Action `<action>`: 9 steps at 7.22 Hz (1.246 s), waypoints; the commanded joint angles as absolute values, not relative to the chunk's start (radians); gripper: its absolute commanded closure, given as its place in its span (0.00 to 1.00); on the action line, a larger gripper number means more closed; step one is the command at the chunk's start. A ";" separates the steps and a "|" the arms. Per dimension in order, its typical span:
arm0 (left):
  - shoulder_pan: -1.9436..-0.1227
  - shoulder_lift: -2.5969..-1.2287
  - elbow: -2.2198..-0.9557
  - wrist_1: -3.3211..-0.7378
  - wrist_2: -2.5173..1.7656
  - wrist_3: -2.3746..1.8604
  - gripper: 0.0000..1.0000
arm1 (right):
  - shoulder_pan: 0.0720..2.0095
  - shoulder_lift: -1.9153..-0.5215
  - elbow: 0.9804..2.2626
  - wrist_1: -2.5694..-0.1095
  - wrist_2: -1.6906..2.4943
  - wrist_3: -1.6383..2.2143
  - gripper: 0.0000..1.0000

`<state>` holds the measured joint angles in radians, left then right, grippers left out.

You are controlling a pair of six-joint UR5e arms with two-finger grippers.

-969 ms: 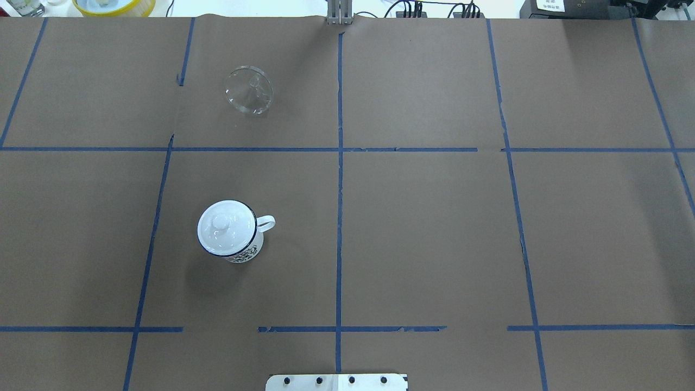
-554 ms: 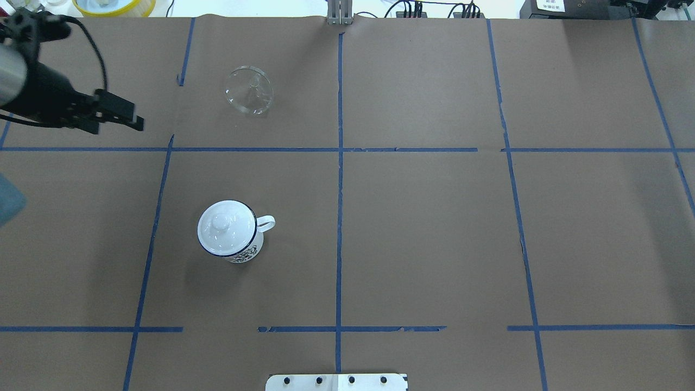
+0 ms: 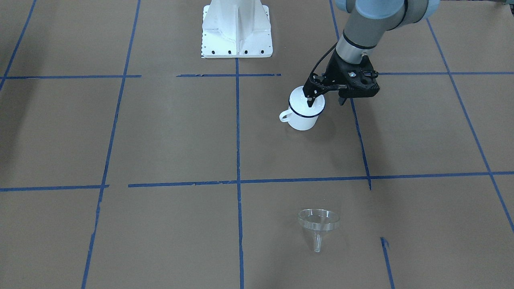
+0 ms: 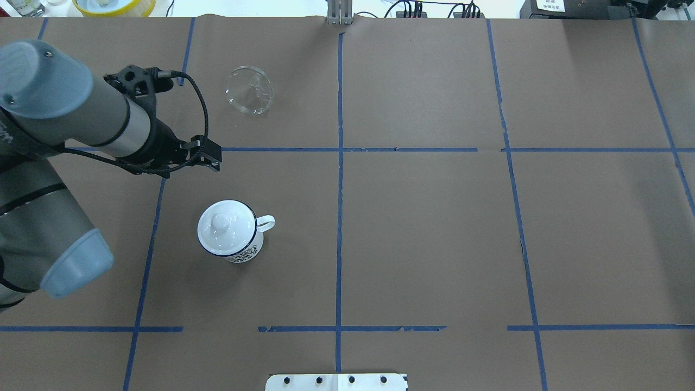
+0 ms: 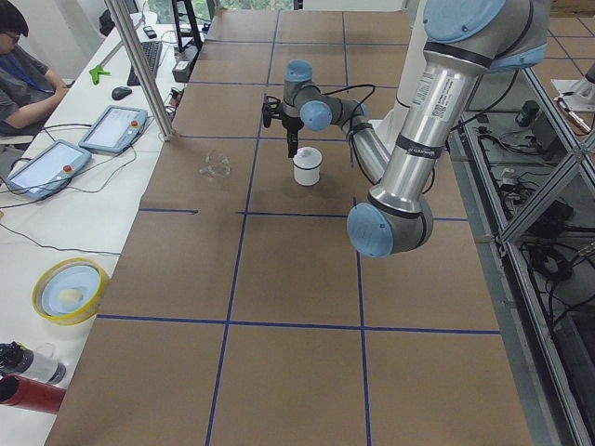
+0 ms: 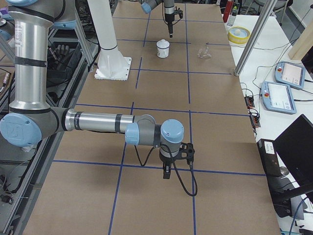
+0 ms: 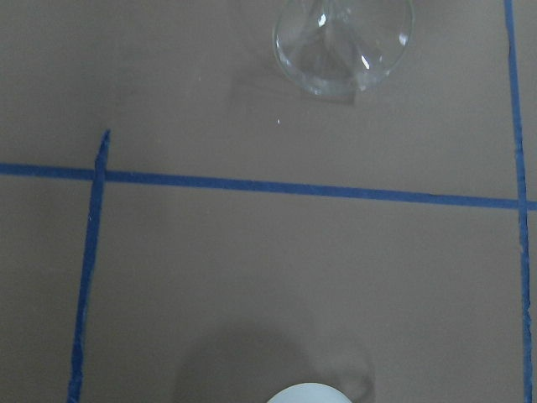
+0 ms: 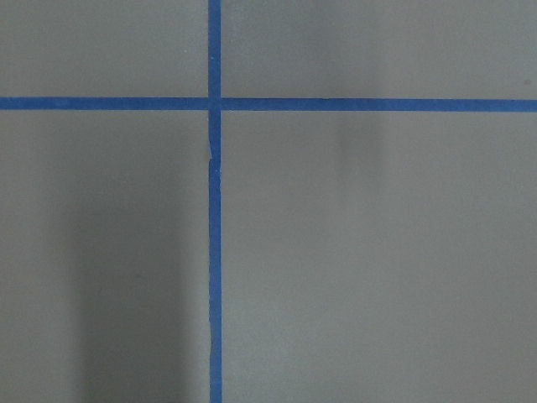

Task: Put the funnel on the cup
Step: 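Reach the left gripper to the white lid on the mug and grasp it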

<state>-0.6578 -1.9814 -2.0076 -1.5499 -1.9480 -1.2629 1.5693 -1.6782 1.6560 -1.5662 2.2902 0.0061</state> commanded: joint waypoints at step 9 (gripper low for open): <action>-0.558 -1.987 -2.025 -1.465 -1.879 -1.307 1.00 | 1.569 -1.678 1.657 -1.566 2.290 0.006 0.00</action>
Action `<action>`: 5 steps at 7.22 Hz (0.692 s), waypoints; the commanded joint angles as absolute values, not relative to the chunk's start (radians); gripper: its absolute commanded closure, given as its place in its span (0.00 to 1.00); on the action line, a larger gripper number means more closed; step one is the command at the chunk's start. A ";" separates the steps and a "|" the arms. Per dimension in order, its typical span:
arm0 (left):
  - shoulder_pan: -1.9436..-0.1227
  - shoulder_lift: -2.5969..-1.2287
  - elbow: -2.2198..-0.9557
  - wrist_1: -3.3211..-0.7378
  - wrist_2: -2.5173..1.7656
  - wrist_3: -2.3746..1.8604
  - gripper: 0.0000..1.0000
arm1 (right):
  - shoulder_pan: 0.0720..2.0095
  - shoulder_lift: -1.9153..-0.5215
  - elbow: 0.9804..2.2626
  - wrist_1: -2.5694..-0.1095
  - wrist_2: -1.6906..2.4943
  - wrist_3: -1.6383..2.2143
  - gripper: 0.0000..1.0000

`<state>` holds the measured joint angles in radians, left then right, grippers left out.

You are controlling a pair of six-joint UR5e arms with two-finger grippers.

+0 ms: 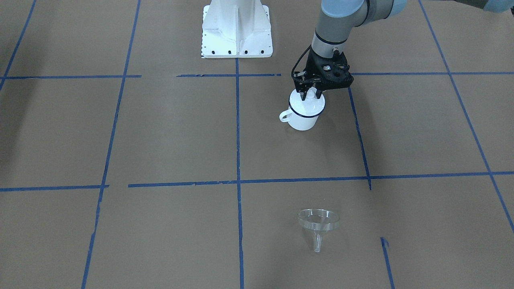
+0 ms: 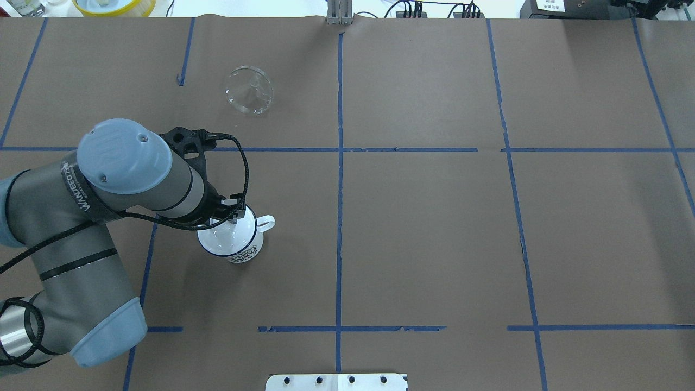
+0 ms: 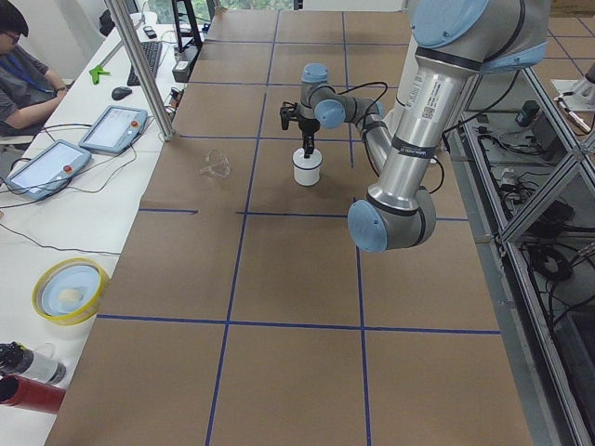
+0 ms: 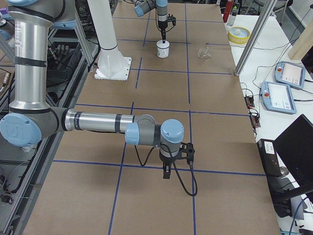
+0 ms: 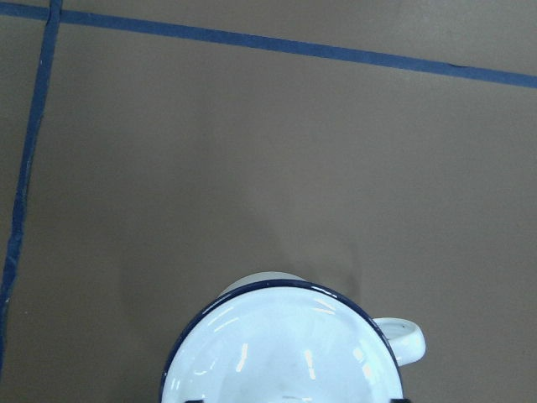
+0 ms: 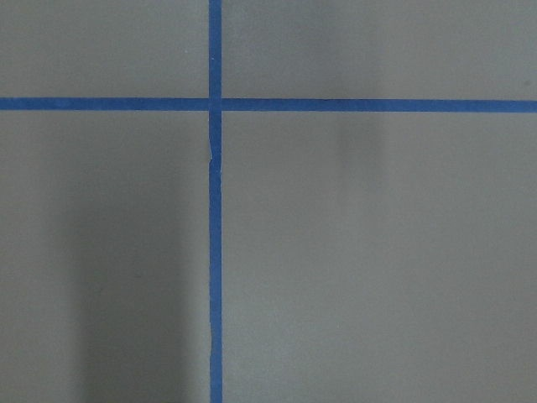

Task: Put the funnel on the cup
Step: 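Reach the left gripper to the white lid on the mug and grasp it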

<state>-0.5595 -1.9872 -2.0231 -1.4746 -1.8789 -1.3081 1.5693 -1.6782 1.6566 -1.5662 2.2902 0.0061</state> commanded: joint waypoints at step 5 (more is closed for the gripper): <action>-0.644 -1.980 -2.231 -1.407 -1.890 -1.249 1.00 | 1.569 -1.678 1.655 -1.566 2.290 0.006 0.00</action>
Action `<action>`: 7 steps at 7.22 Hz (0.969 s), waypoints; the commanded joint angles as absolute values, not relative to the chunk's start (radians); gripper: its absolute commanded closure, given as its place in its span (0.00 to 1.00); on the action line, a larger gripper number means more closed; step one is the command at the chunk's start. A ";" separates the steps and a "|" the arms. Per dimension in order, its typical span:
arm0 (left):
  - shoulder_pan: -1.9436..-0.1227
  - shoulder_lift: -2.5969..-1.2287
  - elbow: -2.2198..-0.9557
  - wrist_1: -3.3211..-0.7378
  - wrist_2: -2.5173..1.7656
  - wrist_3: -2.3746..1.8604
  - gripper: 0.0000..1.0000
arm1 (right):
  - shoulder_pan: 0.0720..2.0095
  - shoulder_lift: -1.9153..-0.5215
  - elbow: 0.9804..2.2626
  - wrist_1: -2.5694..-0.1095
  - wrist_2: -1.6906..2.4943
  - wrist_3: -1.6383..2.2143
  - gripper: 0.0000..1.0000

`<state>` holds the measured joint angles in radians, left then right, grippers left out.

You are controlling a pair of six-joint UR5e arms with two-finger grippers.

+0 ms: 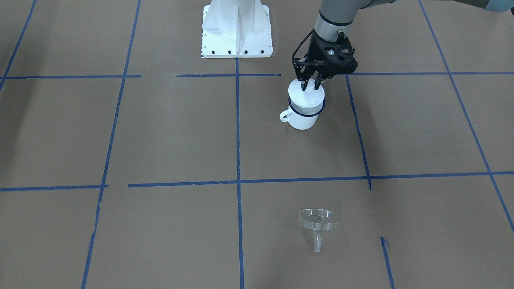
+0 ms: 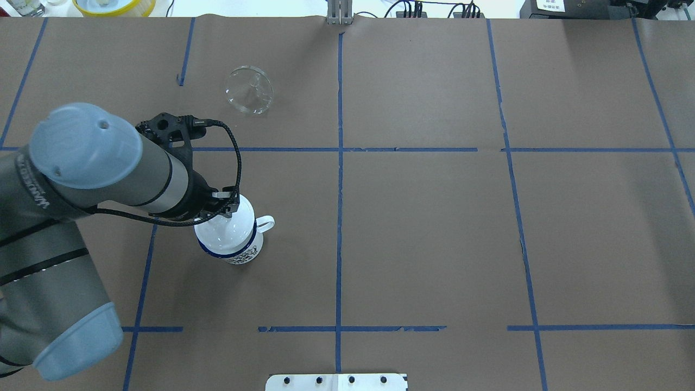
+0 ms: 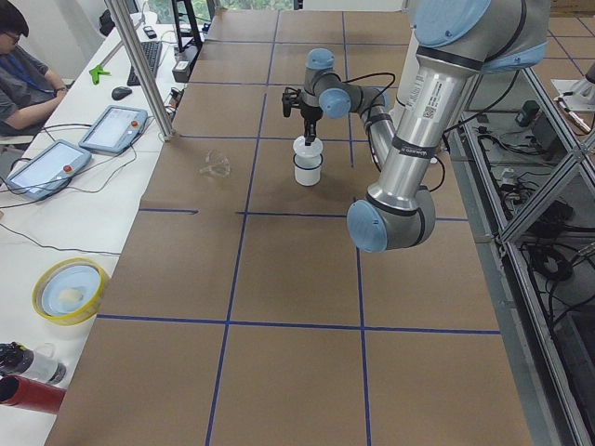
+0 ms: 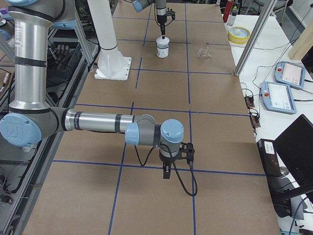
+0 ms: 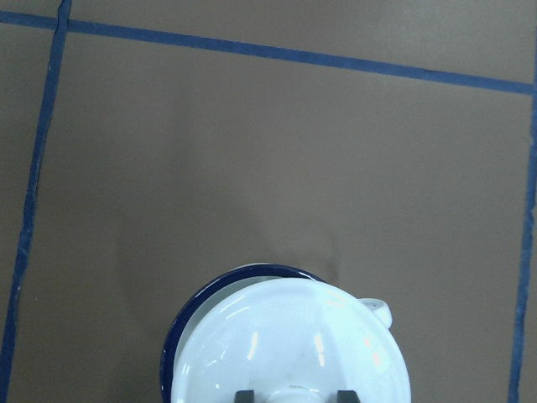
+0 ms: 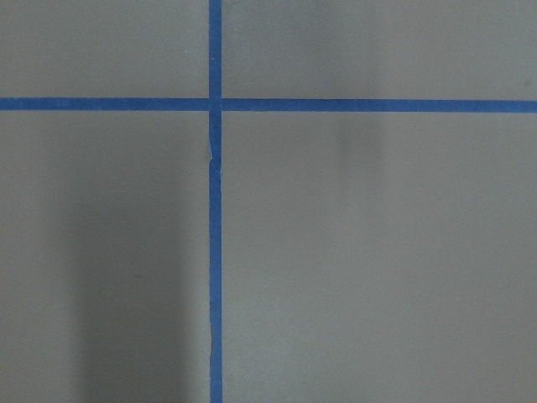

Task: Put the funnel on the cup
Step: 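Lift the white lid off the mug and set it on the table beside it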

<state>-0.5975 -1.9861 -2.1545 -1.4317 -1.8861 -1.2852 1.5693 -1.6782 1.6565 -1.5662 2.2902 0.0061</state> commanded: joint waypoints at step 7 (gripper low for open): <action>-0.617 -1.568 -2.087 -1.897 -1.911 -1.023 1.00 | 1.569 -1.678 1.655 -1.566 2.290 0.006 0.00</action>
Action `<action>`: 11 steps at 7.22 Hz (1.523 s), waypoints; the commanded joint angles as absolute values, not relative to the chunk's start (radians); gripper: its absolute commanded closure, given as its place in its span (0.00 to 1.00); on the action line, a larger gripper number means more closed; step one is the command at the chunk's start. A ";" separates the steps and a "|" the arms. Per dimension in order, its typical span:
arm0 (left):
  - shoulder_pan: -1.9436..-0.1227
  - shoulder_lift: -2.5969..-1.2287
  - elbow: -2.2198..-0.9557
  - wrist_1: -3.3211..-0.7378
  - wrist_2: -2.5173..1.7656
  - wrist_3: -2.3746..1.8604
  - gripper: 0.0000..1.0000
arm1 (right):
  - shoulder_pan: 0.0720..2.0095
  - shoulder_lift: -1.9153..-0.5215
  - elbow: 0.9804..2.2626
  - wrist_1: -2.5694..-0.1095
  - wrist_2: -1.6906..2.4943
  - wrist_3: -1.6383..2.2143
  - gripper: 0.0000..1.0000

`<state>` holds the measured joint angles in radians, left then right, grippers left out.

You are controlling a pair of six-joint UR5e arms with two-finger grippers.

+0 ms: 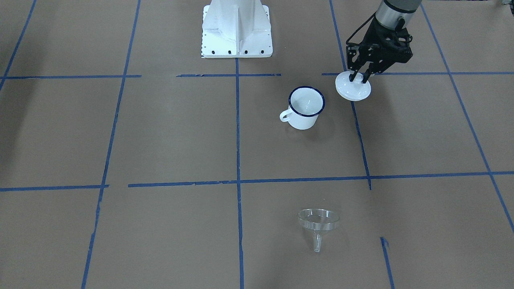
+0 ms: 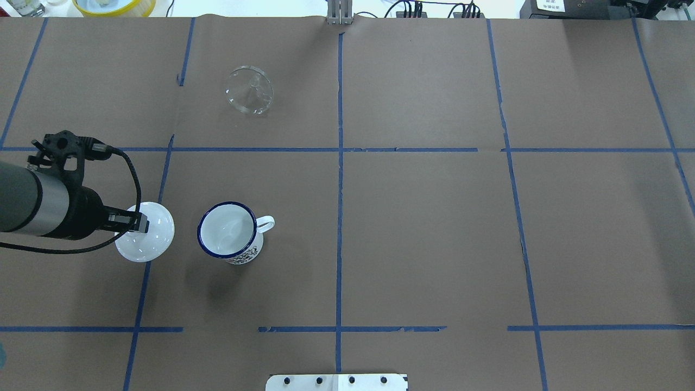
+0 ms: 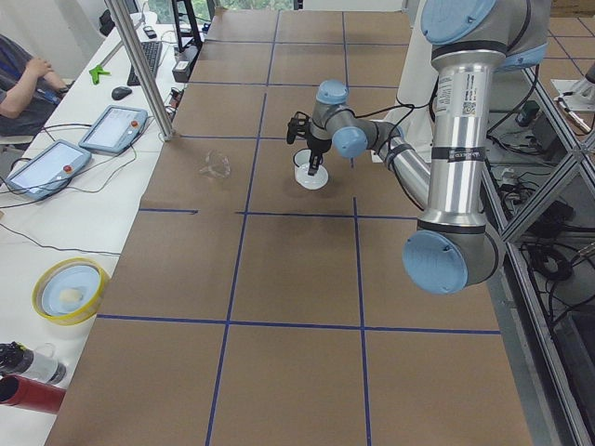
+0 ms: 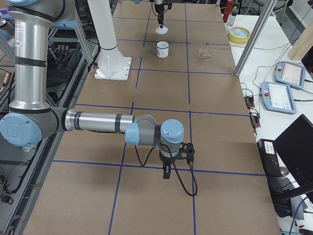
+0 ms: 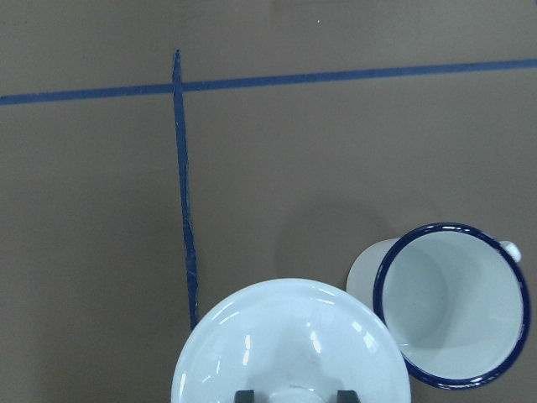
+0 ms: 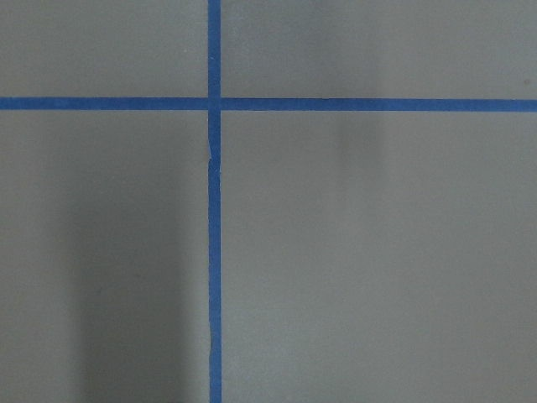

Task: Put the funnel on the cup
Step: 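Lift the white lid off the mug and set it on the table beside it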

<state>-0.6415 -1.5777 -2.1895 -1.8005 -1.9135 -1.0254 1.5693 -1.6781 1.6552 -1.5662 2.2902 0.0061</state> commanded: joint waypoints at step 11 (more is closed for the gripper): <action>-0.540 -1.572 -1.988 -1.977 -1.901 -1.060 0.00 | 1.569 -1.678 1.657 -1.566 2.290 0.006 0.00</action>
